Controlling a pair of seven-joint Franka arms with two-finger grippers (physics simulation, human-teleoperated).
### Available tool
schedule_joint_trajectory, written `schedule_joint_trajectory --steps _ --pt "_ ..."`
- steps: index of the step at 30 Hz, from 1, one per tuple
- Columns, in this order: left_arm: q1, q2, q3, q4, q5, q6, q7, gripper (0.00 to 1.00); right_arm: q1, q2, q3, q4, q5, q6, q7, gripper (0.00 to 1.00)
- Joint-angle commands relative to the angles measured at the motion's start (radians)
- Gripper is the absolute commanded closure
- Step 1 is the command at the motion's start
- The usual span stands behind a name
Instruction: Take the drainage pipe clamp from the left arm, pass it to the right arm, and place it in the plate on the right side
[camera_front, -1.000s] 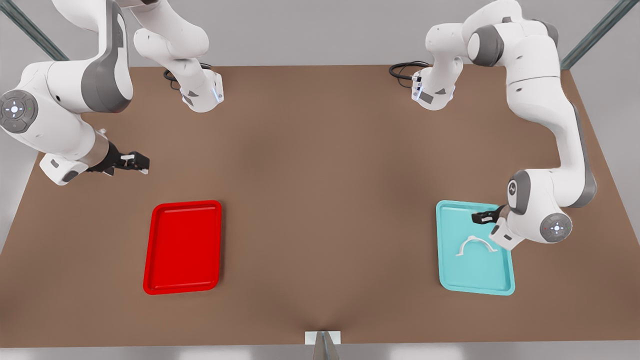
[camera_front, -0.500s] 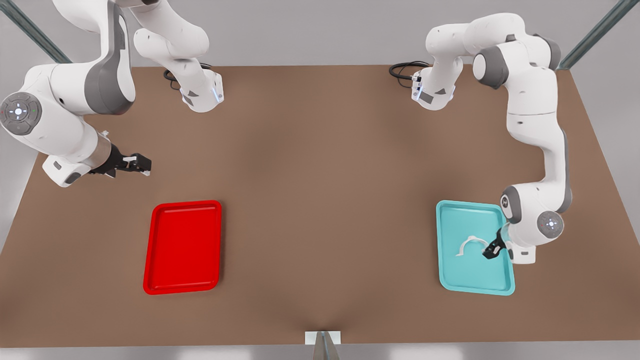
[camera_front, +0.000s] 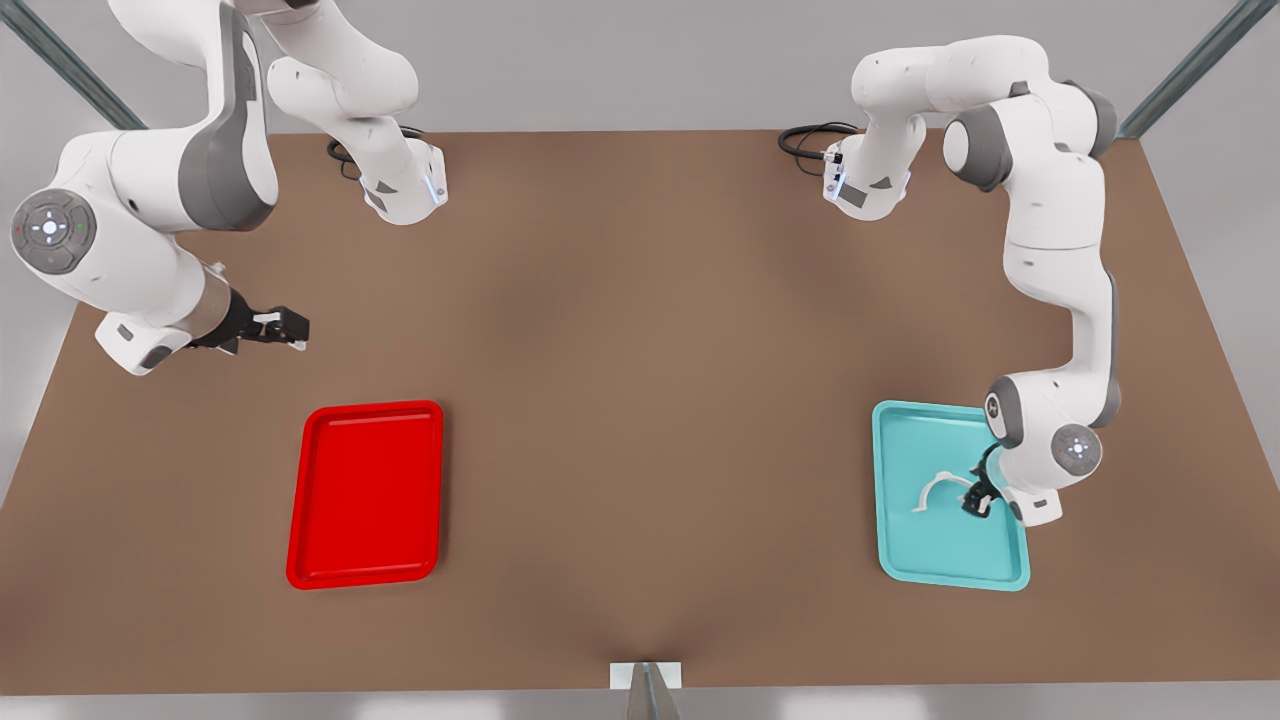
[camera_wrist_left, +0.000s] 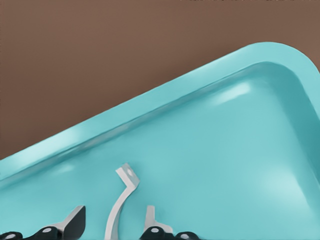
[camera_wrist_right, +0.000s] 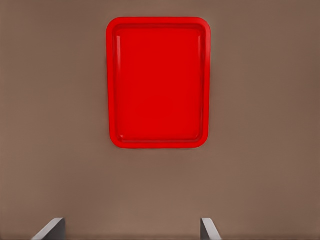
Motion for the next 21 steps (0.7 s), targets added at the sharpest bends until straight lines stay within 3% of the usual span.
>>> schedule_joint_trajectory --steps 1,8,17,20,21 --pt "0.001 0.0 0.0 0.002 0.006 0.008 -0.188 0.5 -0.001 -0.001 0.0 0.0 0.0 0.001 0.0 0.0" --pt "0.004 -0.005 0.0 0.003 -0.001 0.003 -0.194 0.79 0.001 -0.001 0.0 -0.002 0.0 -0.001 0.0 0.0" --pt "-0.032 -0.104 -0.005 0.002 -0.007 -0.073 -0.18 0.79 0.019 0.019 0.008 0.015 0.0 0.004 0.006 0.0" --pt "-0.065 -0.127 -0.063 0.063 -0.007 -0.112 -0.189 0.79 0.094 0.085 0.009 0.05 0.0 0.036 -0.008 0.0" --pt "-0.07 -0.12 -0.083 0.134 -0.002 -0.202 -0.191 0.79 0.128 0.109 0.009 0.05 0.005 0.073 -0.012 0.0"
